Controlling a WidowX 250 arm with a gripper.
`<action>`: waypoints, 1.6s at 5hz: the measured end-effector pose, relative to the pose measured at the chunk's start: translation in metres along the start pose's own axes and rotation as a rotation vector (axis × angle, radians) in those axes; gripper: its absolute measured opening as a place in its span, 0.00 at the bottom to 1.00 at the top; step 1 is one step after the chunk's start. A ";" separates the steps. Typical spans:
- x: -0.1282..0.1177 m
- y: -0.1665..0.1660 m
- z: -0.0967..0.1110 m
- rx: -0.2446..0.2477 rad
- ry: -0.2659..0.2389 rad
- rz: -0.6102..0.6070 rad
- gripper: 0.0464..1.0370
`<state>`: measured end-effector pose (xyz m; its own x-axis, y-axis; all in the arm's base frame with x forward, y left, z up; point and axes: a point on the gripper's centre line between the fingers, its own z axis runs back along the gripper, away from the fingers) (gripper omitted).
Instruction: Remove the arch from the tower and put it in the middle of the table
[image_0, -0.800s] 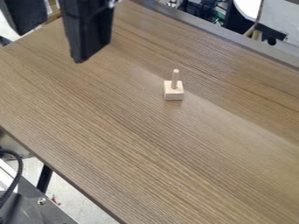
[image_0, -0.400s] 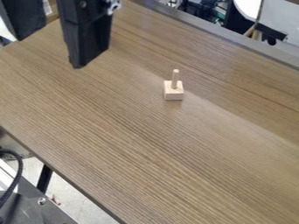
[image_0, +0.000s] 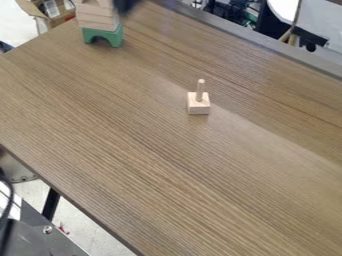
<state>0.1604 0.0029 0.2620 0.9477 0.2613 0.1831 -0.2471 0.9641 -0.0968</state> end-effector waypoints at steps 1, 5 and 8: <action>0.056 0.019 0.015 -0.015 -0.072 0.250 0.96; 0.179 0.091 -0.016 0.114 -0.256 1.130 0.96; 0.208 0.155 -0.048 0.250 -0.364 1.486 0.96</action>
<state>0.3291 0.2047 0.2382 -0.2623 0.9183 0.2966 -0.9498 -0.1913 -0.2475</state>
